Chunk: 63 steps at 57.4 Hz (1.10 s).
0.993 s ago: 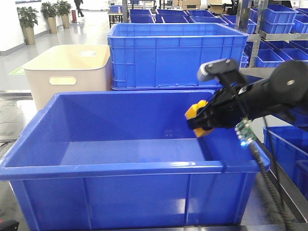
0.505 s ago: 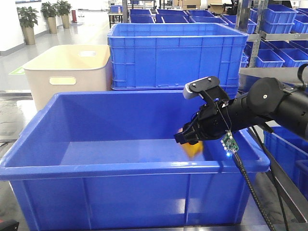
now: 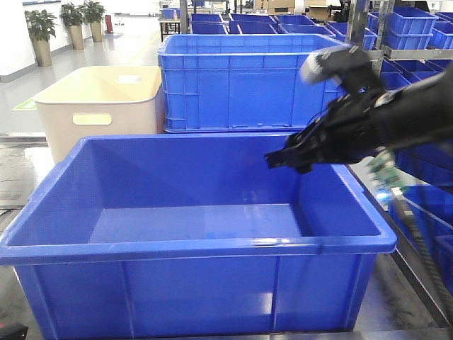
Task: Pick red and yellow blocks into blue bin
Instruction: 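Move the right gripper over the blue bin and release the yellow brick, then move the left gripper over the blue bin and release the red cube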
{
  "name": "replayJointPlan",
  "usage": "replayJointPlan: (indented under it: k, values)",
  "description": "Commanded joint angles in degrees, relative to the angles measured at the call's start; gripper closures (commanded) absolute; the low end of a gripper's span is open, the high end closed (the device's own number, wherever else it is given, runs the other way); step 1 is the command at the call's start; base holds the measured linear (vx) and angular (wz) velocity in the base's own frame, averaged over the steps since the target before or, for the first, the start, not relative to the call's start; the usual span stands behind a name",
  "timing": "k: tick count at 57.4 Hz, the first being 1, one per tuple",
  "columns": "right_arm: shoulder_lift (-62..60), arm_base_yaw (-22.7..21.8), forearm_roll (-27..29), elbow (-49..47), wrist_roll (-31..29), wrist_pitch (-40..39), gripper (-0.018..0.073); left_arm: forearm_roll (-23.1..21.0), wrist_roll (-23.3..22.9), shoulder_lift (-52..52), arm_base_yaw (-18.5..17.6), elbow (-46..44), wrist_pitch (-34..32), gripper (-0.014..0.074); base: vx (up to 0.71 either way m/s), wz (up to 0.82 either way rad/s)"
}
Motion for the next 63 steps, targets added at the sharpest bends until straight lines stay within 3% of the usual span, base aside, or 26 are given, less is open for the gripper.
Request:
replayJointPlan:
  k: [1, 10, 41, 53, 63]
  values:
    - [-5.9, -0.1, 1.0, -2.0, 1.8, 0.2, -0.0020, -0.9, -0.2, -0.4, -0.4, -1.6, -3.9, 0.0326, 0.00, 0.00]
    - [-11.7, -0.1, 1.6, 2.2, 3.8, 1.9, -0.0020, -0.9, -0.2, -0.4, -0.4, -1.6, -3.8, 0.0326, 0.00, 0.00]
    - [-33.4, -0.1, 1.2, 40.2, 3.5, -6.8, -0.0020, -0.9, -0.2, -0.4, -0.4, -1.6, -4.4, 0.0326, 0.00, 0.00]
    - [-35.1, -0.1, 1.2, 44.9, 3.3, -8.6, -0.0020, -0.9, -0.2, -0.4, -0.4, -4.6, -5.1, 0.0326, 0.00, 0.00]
    - [-34.9, -0.1, 1.1, 44.9, 3.3, -8.9, -0.0020, -0.9, -0.1, 2.3, -0.4, -13.5, -5.0, 0.0326, 0.00, 0.00]
